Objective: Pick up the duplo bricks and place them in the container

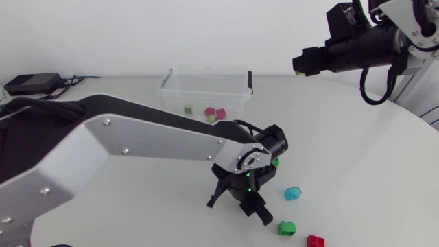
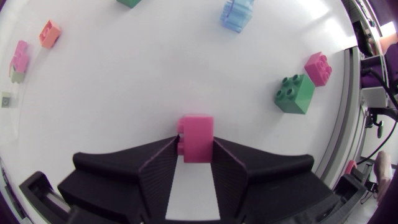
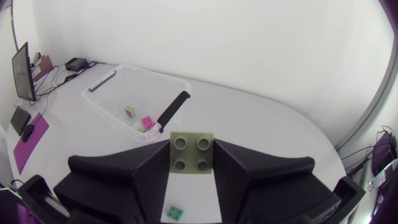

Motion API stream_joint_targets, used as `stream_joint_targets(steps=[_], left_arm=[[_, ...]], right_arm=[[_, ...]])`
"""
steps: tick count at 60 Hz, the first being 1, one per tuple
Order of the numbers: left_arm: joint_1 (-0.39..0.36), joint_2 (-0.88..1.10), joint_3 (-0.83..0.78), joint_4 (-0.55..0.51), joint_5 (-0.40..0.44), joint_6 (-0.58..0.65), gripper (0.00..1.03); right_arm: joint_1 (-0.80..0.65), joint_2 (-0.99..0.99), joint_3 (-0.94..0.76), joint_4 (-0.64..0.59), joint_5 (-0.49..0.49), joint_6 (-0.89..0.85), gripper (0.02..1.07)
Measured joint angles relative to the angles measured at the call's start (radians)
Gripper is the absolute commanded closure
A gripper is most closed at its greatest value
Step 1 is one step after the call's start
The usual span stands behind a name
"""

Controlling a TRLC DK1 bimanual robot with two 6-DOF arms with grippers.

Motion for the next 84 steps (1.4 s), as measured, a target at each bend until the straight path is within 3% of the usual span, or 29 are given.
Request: stream_joint_targets(steps=[24, 39, 55, 68, 84], left_arm=[[0.158, -0.483, -0.183, 0.008, -0.045, 0.031, 0.77], [0.339, -0.595, -0.187, 0.098, -0.056, 0.097, 0.75], [0.483, -0.601, -0.184, 0.272, -0.052, 0.134, 0.74], [0.54, -0.494, -0.121, 0.314, -0.033, 0.137, 0.7], [0.63, -0.344, -0.004, 0.393, 0.009, 0.132, 0.68]], right_arm=[[0.141, 0.227, 0.214, 0.03, 0.006, 0.001, 0.81], [0.2, 0.464, 0.38, 0.049, 0.021, 0.0, 0.8], [0.213, 0.647, 0.566, 0.006, 0.027, -0.015, 0.2], [0.214, 0.639, 0.56, -0.012, 0.028, -0.026, 0.17], [0.224, 0.413, 0.307, 0.004, 0.04, -0.047, 0.15]])
